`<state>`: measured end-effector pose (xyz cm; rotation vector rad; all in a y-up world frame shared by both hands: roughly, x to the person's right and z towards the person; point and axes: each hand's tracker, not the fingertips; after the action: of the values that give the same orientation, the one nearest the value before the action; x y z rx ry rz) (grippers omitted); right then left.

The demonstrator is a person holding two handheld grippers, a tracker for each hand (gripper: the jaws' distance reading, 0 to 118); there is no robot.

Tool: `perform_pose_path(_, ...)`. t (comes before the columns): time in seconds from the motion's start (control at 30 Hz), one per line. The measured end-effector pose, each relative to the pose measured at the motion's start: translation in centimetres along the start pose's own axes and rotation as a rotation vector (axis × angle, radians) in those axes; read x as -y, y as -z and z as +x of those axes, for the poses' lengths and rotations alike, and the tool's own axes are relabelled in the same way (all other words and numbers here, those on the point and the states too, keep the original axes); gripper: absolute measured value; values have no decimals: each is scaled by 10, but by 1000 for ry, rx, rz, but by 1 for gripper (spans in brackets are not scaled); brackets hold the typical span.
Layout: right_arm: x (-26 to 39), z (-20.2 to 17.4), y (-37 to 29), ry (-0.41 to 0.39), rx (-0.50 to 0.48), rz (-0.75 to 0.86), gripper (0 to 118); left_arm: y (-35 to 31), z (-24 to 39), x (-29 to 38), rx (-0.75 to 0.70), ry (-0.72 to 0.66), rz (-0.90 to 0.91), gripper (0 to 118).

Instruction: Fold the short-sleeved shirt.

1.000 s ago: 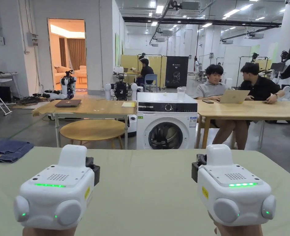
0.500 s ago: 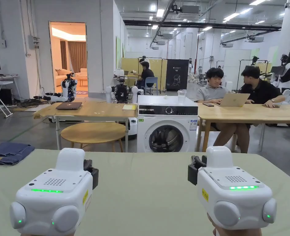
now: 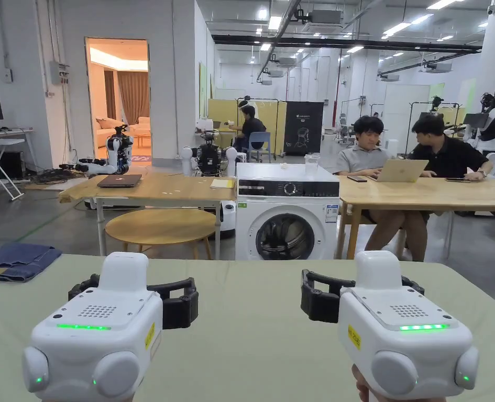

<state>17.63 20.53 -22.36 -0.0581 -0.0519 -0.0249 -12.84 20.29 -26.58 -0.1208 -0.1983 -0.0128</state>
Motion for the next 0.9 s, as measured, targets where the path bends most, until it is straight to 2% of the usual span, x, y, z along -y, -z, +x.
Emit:
perform_pose_path(0.2, -4, -2, 3, 3, 17, -35, 116, -2, 2, -2, -1, 7, 8, 115)
perform_pose_path(0.27, -6, -4, 6, -3, 76, -78, 116, -2, 2, -3, 0, 7, 13, 115)
perform_pose_path(0.57, -9, -10, 1, 7, 135, -82, 116, -6, 4, -8, 3, 1, 25, 115)
perform_pose_path(0.9, -15, -6, -2, 78, 137, -90, 116, -8, 4, -8, 4, -3, 23, 115)
